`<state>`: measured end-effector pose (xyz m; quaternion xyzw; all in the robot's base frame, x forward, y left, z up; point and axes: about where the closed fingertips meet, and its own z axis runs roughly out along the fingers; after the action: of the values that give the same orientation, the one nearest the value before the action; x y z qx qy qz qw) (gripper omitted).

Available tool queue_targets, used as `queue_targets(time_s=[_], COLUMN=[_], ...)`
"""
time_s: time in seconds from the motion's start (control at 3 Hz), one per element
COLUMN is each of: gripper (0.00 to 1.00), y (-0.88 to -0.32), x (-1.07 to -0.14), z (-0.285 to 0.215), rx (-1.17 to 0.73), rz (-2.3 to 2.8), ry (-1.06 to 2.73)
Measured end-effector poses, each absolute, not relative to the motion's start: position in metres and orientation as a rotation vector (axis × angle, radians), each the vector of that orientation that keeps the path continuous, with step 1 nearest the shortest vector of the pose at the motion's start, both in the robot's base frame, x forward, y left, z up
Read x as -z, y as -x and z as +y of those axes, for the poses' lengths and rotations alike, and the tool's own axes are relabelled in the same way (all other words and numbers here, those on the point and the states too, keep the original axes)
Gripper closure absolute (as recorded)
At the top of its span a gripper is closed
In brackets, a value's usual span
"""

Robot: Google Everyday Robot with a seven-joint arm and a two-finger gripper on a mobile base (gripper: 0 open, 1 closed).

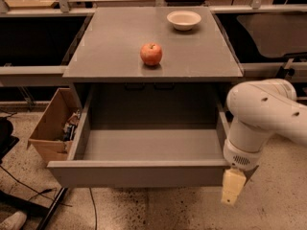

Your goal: Open top drawer

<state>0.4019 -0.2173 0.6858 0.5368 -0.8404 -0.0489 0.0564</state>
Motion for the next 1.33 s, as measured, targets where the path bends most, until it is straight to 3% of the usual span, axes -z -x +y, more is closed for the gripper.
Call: queue_targets(time_s=[0.33, 1.0, 1.33], gripper=[0.42, 0.89, 0.85], y=[-0.357, -0.357, -0.346], x=[-0.678, -0.691, -0.693], z=[-0.205, -0.205, -0.208], rx=[0.283, 0.283, 0.288], rz=[-2.492, -2.492, -2.486], ry=[-1.621, -1.621, -1.609])
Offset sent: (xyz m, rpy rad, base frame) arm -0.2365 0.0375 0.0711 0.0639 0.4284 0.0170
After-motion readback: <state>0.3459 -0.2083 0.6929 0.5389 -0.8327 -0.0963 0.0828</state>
